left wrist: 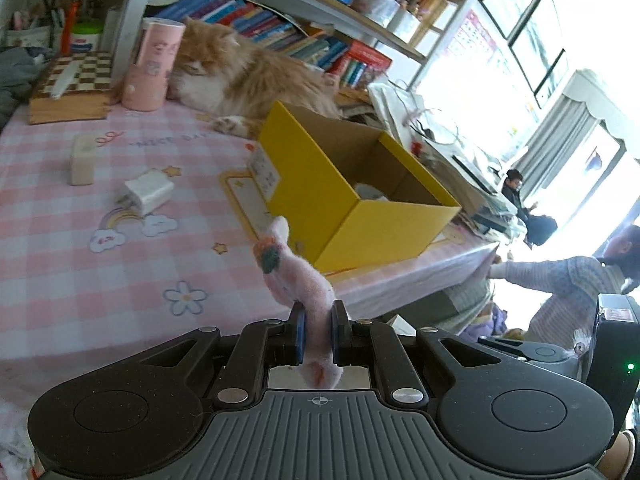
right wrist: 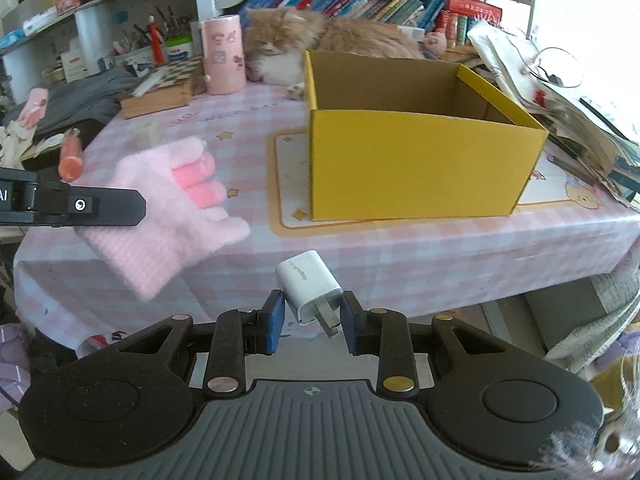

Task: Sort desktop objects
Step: 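Carry the pink glove with the left tool while the right tool carries the charger to the yellow box, then lower both tools into the yellow box and open them to release glove and charger, then lift both open tools out of the yellow box, then move both tools toward the white block and the other white charger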

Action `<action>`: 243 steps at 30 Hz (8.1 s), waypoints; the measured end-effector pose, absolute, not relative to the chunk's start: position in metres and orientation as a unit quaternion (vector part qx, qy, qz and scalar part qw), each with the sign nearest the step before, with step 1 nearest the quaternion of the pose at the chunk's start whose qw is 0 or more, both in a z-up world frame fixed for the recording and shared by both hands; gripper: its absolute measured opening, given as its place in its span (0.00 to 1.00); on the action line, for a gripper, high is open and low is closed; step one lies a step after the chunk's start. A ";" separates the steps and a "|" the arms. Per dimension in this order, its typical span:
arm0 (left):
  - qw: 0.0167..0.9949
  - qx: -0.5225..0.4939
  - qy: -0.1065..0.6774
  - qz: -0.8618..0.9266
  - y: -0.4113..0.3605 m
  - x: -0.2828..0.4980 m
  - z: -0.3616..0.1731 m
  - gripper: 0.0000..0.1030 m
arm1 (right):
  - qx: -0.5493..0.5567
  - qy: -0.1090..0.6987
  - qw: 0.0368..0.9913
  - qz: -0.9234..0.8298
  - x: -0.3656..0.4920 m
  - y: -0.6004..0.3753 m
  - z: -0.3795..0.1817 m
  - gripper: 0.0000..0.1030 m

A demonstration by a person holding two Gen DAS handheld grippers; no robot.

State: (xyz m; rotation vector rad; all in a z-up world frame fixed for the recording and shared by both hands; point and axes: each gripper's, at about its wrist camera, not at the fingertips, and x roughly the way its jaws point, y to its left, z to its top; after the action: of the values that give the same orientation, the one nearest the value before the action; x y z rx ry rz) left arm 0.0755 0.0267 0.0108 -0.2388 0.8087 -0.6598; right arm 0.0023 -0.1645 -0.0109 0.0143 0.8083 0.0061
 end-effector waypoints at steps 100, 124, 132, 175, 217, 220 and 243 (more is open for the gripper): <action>0.955 -0.026 0.258 -0.146 -0.151 0.127 0.047 0.71 | -0.002 0.283 0.952 0.116 0.131 -0.346 0.031 0.45; 0.939 0.035 0.286 -0.186 -0.113 0.088 0.026 0.80 | 0.018 0.292 0.956 0.009 0.057 -0.311 0.011 0.48; 0.931 0.042 0.305 -0.196 -0.091 0.082 0.019 0.81 | 0.029 0.314 0.949 0.014 0.050 -0.288 0.007 0.52; 0.921 0.040 0.347 -0.174 0.032 0.057 0.007 0.82 | 0.015 0.348 0.935 0.073 0.026 -0.149 -0.010 0.57; 0.931 -0.021 0.354 -0.088 0.075 0.122 0.002 0.82 | -0.084 0.345 0.916 0.186 0.108 -0.085 -0.011 0.62; 0.933 -0.021 0.350 -0.079 0.075 0.141 0.005 0.82 | -0.094 0.345 0.913 0.194 0.127 -0.083 -0.014 0.62; 0.922 0.024 0.383 -0.047 0.072 0.279 -0.023 0.82 | -0.088 0.371 0.895 0.232 0.238 -0.049 -0.044 0.68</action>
State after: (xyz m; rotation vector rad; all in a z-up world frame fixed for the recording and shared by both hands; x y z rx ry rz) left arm 0.2788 0.0718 -0.0226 0.0494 0.7859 -0.0959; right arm 0.2376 -0.0494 -0.0441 -0.1821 0.7702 0.4807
